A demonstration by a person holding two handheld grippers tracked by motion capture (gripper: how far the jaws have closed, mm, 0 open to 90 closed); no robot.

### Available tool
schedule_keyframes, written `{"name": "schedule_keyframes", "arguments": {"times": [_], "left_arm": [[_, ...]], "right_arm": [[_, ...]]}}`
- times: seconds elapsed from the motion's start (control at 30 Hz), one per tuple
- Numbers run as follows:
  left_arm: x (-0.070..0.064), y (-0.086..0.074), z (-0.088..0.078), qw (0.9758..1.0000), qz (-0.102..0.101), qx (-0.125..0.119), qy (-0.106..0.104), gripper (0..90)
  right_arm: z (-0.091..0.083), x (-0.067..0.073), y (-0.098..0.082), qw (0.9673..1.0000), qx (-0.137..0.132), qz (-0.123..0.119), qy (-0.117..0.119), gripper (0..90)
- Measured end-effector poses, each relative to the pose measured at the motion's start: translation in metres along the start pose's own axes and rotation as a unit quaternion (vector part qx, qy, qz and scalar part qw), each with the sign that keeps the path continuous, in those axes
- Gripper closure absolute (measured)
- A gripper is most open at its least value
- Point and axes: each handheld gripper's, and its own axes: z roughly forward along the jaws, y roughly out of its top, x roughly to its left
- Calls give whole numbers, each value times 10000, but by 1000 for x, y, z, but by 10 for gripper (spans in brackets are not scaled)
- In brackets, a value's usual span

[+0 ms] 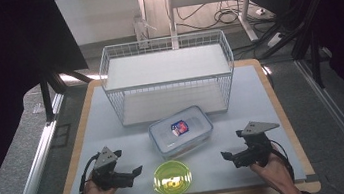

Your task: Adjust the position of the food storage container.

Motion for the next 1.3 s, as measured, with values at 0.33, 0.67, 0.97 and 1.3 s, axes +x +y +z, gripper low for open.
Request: {"name": "schedule_keyframes", "arguments": {"times": [0.33,0.67,0.97,1.3], "left_arm": [[1,-1,2,9998,7,-123,-123,16],[-3,4,-6,9992,20,-308,-262,73],[-30,23,-16,9967,371,-289,-668,408],[-71,40,-11,9918,623,-336,-1068,752]], "right_arm": [[5,15,-1,9982,279,-461,-248,0],[2,18,1,9990,276,-215,-279,185],[-5,17,3,9994,221,-158,-224,440],[-5,14,4,9996,58,61,-283,447]]}}
